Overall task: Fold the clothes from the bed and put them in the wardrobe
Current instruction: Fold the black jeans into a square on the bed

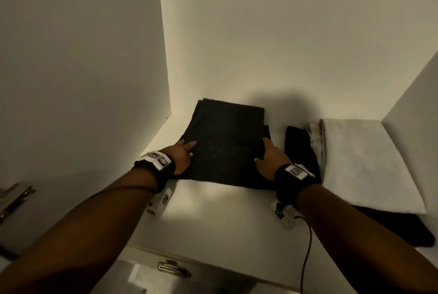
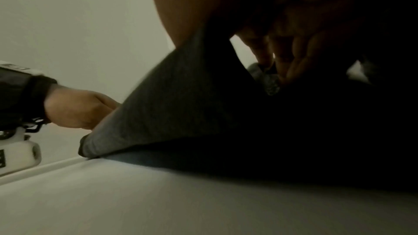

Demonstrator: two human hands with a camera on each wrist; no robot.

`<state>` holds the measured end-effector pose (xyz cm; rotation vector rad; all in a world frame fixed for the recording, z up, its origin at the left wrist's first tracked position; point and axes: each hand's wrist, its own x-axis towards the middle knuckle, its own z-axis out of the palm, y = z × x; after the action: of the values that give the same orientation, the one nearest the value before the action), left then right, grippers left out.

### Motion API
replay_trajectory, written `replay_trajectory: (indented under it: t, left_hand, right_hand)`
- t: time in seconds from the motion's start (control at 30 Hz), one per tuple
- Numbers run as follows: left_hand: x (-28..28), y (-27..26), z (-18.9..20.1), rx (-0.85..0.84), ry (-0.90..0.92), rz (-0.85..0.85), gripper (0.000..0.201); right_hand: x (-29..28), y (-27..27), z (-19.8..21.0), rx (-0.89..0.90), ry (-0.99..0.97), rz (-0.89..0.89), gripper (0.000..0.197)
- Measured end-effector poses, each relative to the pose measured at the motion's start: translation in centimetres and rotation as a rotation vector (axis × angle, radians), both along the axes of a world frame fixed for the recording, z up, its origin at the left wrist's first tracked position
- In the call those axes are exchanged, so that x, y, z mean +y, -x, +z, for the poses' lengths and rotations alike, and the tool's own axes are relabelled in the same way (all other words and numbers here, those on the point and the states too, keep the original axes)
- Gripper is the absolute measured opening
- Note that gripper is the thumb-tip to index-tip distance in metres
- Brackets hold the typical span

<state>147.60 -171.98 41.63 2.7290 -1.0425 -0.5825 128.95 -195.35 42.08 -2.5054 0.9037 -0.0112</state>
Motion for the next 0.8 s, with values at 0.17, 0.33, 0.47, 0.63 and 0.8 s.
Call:
replay_trajectory:
  t: [0.17,0.33,0.47,0.63,0.8]
  left_hand:
    - [-0.2,4.1,1.7,-0.121,-0.093,-0.234,0.077]
    - [0.7,7.8,1.6,-0.110,-0.206,-0.240,0.097]
    - [4.0,12.8,1.0,-0.080,0.200,-0.388,0.086]
    - [8.2,17.5,-4.2,-0.130,0.022,-0.441,0.096]
    - [11.9,19.2,-7.8,-0.278,0.054,-0.460,0.105]
  right_hand:
    - [4.4,1.0,0.7,0.151,0.105,0.241,0.090]
    - [7.2,2.3,0.2,0.318,0.164,0.224,0.106]
    - [11.3,5.9,1.2,0.220,0.159,0.272,0.096]
    - [18.7,10.0,-1.1,0.250,0.046,0.306,0.093]
    - [23.4,12.7,-6.8,0.181,0.245,0.205,0.102]
